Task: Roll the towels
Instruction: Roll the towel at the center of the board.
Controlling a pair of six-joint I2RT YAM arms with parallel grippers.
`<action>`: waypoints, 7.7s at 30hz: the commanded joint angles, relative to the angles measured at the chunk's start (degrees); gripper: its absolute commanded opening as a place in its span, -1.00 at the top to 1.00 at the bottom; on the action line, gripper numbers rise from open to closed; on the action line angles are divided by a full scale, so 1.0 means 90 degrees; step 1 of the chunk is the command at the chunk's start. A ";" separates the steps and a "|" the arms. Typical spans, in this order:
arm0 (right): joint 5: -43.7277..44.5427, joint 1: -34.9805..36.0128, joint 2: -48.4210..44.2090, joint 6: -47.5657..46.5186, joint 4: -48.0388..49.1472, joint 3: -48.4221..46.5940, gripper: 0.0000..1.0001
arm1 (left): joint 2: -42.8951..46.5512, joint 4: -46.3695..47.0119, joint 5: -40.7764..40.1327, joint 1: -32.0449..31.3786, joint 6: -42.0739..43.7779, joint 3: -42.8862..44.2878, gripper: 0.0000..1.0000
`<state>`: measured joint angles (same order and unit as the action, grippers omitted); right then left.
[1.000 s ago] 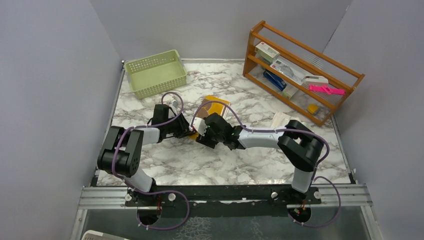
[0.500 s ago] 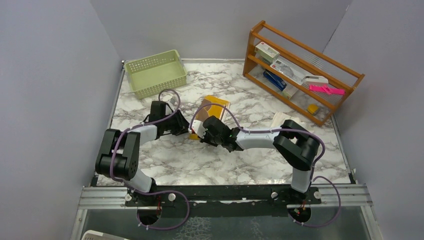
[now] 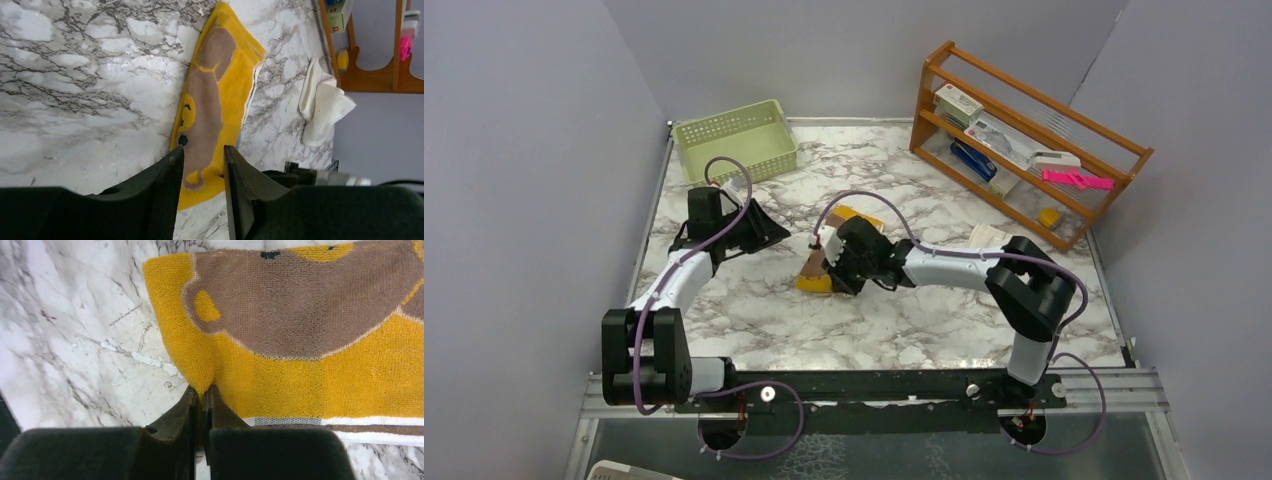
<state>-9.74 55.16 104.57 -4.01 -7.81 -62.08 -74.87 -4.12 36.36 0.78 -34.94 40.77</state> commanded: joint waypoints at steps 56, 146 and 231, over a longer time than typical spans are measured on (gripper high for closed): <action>-0.5200 -0.2973 0.2831 0.3611 -0.0305 -0.1565 0.75 | -0.3061 0.1833 -0.0167 -0.1785 -0.0387 0.0741 0.28; -0.5746 -0.2154 0.1779 0.4814 0.2128 -0.0119 0.98 | 0.0369 0.0516 0.0043 -0.1341 0.0066 -0.0321 0.03; -0.0789 -0.0464 -0.0453 -0.2797 0.3033 0.1994 0.06 | -0.2472 0.2351 -0.0548 -0.1961 -0.0209 -0.1476 0.06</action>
<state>-19.35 50.59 98.65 -28.95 19.18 -42.11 -93.45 27.38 38.44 -16.38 -40.75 29.34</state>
